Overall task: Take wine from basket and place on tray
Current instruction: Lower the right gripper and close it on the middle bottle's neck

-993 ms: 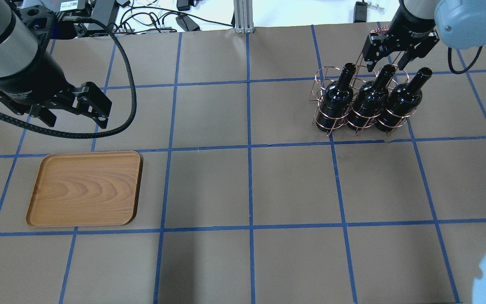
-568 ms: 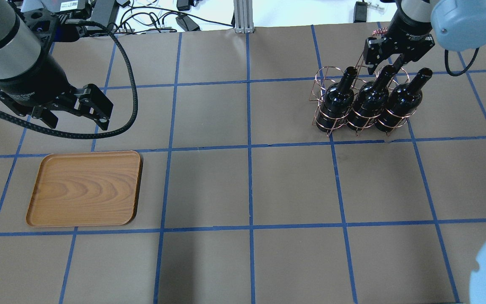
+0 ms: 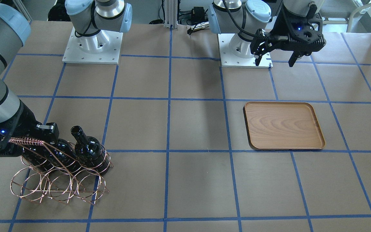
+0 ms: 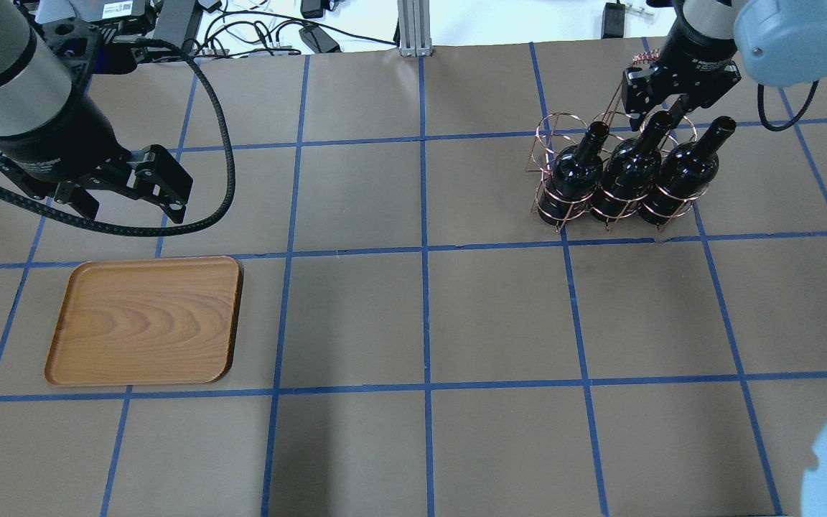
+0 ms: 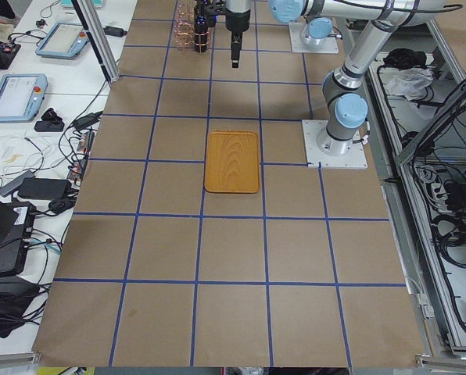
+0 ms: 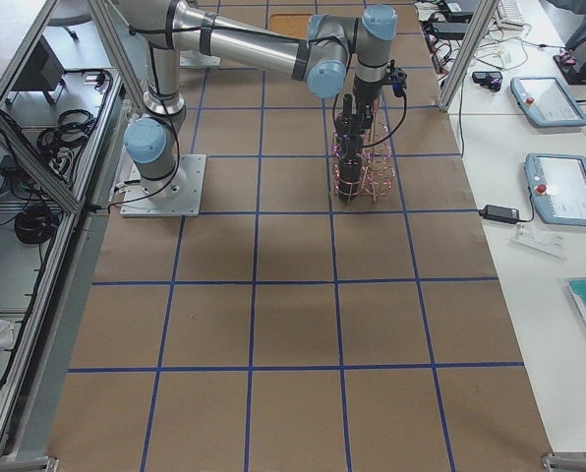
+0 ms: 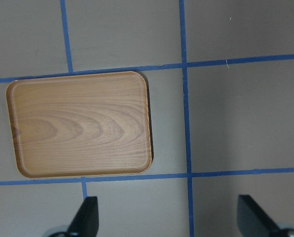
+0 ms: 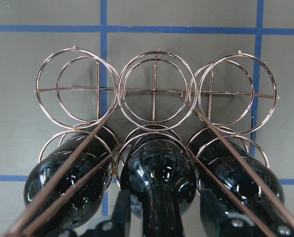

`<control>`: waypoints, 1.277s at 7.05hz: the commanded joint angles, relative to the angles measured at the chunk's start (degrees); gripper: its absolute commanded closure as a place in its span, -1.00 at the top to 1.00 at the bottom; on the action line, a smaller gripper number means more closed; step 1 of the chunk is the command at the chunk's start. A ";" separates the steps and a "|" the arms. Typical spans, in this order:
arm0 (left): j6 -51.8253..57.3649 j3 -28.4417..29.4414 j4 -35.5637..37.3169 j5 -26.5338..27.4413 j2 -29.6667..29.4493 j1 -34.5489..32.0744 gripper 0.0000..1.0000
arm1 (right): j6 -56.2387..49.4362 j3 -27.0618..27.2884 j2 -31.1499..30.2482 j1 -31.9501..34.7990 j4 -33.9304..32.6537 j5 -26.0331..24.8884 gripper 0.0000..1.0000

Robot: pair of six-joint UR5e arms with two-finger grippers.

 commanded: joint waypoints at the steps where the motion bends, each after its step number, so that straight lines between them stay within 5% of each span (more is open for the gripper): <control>1: -0.08 -0.01 0.00 0.01 0.00 0.01 1.00 | -0.33 1.45 -0.18 0.11 0.11 -0.18 0.15; 5: -0.61 -0.01 0.00 -0.08 0.00 -0.08 1.00 | -0.59 2.34 -0.44 0.11 0.90 -0.18 -0.04; 9: -0.87 -0.09 -0.09 -0.17 -0.09 0.01 1.00 | -0.68 1.90 -2.28 0.11 2.22 -1.15 -0.65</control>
